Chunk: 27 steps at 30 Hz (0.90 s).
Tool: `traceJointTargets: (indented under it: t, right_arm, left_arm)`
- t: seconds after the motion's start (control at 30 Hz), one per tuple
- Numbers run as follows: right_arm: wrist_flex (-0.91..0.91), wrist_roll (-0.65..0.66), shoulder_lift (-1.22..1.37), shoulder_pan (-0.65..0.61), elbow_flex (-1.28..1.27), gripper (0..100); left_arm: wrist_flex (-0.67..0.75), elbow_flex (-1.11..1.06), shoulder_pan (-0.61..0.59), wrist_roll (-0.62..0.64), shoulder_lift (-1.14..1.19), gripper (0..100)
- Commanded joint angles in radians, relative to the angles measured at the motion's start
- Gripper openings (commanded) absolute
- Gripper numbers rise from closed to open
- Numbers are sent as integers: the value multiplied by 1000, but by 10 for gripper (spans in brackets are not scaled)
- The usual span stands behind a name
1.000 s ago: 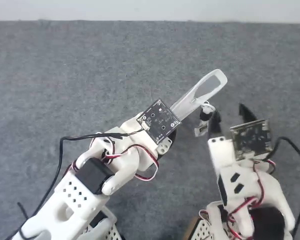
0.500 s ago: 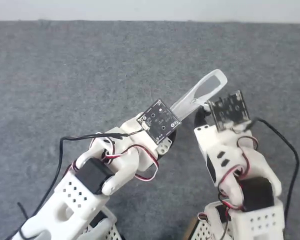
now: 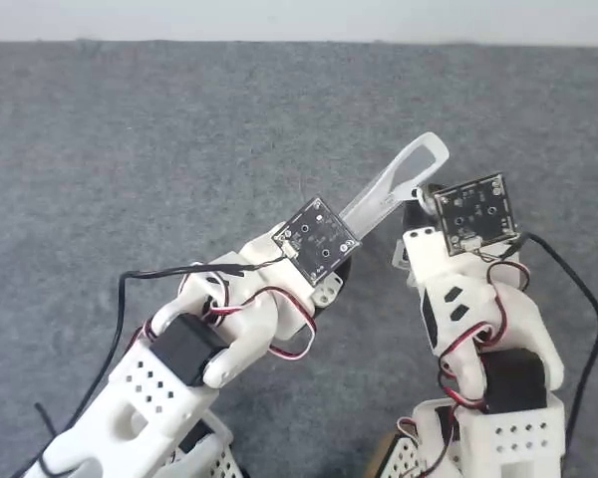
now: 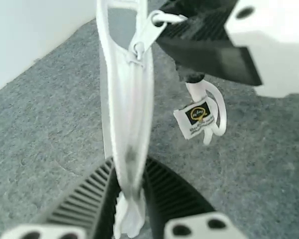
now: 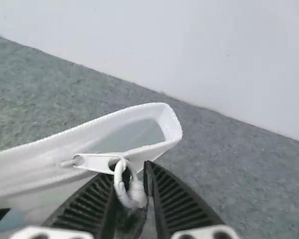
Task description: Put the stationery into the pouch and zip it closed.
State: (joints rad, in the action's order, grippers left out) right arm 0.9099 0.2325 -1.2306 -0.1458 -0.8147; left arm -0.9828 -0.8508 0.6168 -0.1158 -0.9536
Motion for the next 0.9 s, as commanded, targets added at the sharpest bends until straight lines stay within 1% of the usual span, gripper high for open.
traceJointTargets:
  t: [0.0, 0.17, 0.37, 0.67, 0.77, 0.87]
  right_arm:
    - [-53, 11, 4, 79, 12, 6]
    - [-94, -29, 16, 122, 11, 6]
    - [-113, -35, 16, 127, 6, 6]
    - [-157, -35, 18, 217, 3, 6]
    - [-160, -35, 50, 220, 6, 6]
    - [-205, -34, 119, 226, 6, 6]
  left_arm:
    - [-25, -10, -6, 15, -3, 8]
    - [-25, -10, -8, 15, -3, 8]
    - [-25, -10, -6, 15, -3, 8]
    - [-25, -19, -3, 15, -3, 8]
    - [-25, -19, -3, 15, -3, 8]
    - [-25, -19, -3, 15, -3, 8]
